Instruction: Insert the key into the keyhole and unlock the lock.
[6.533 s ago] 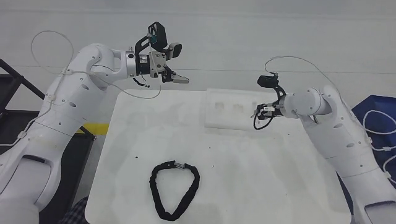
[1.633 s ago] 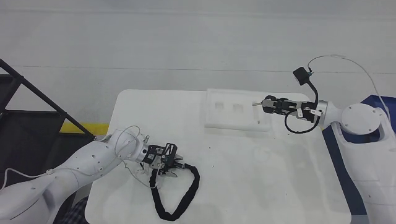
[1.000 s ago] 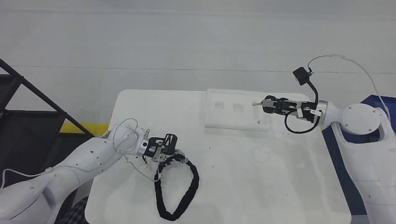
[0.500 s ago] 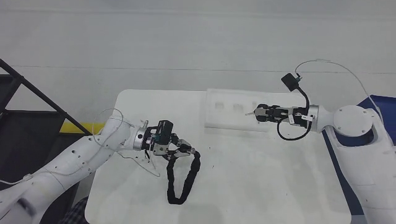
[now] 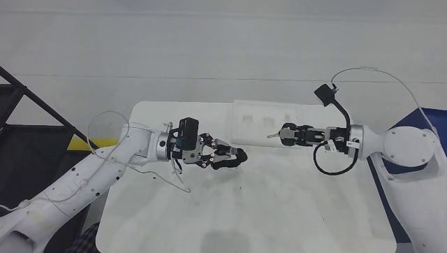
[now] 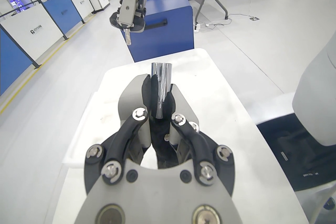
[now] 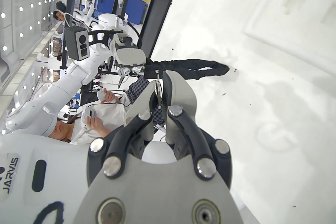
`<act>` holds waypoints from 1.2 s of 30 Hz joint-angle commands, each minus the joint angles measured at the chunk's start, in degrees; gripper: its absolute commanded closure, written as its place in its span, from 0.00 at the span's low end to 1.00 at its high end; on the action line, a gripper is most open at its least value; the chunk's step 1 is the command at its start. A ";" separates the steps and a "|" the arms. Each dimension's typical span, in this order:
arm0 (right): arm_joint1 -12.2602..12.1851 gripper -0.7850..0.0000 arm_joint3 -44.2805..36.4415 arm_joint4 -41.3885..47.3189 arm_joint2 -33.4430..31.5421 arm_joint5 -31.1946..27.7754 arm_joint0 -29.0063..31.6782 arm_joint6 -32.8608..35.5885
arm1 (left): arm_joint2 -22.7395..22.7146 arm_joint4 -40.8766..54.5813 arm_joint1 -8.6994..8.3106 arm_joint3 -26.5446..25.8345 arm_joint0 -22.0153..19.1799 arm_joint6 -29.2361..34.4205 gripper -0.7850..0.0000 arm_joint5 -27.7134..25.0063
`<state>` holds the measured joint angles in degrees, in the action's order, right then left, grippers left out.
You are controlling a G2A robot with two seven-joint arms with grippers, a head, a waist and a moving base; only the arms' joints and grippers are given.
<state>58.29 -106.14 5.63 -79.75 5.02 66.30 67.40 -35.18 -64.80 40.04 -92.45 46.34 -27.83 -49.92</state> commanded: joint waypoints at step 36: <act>-1.55 1.00 -15.08 -20.86 -1.10 3.55 6.38 -7.87 | 4.77 -1.40 8.92 7.08 -1.81 -4.90 1.00 7.58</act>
<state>56.82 -119.81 -13.59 -80.99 7.49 72.56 59.19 -30.78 -64.90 48.38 -85.87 44.61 -30.62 -43.20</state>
